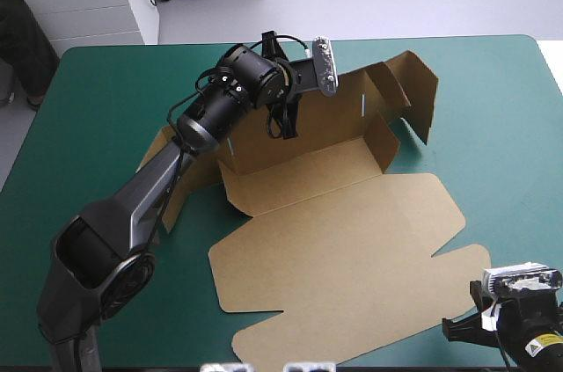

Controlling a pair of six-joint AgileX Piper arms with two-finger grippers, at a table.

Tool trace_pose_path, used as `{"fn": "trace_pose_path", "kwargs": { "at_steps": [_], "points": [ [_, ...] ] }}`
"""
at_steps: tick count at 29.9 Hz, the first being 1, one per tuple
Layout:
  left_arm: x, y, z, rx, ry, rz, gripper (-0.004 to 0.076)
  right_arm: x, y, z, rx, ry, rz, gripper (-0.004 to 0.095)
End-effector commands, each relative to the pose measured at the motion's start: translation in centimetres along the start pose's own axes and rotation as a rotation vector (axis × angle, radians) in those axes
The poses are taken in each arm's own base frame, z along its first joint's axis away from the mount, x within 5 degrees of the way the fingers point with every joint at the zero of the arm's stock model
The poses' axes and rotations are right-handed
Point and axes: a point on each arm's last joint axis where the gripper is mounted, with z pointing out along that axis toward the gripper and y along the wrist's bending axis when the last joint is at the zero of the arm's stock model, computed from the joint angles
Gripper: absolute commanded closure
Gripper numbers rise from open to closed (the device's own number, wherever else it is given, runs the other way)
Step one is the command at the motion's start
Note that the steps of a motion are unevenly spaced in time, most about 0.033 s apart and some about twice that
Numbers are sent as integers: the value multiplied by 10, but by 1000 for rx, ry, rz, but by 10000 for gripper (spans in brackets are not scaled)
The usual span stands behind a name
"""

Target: Fold the box

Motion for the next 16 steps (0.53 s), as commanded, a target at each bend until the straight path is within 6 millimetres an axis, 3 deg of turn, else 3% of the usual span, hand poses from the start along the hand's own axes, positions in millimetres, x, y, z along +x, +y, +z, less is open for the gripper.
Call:
{"fn": "trace_pose_path", "kwargs": {
  "at_steps": [1,4,9,13,16],
  "points": [
    [-13,8,-63,-60,-162,36,731,-13,0,-6,5,-84,-1,927],
    [-17,1,-75,-18,-204,66,731,-13,0,-6,7,-86,-2,927],
    [-20,-3,-76,4,-232,85,731,-13,0,-6,8,-88,-3,927],
    [-22,-3,-64,-10,-223,90,731,-13,0,-6,8,-89,-3,927],
    [-24,-6,-44,-21,-159,90,731,-14,-1,-6,11,-99,-3,927]
  ]
}}
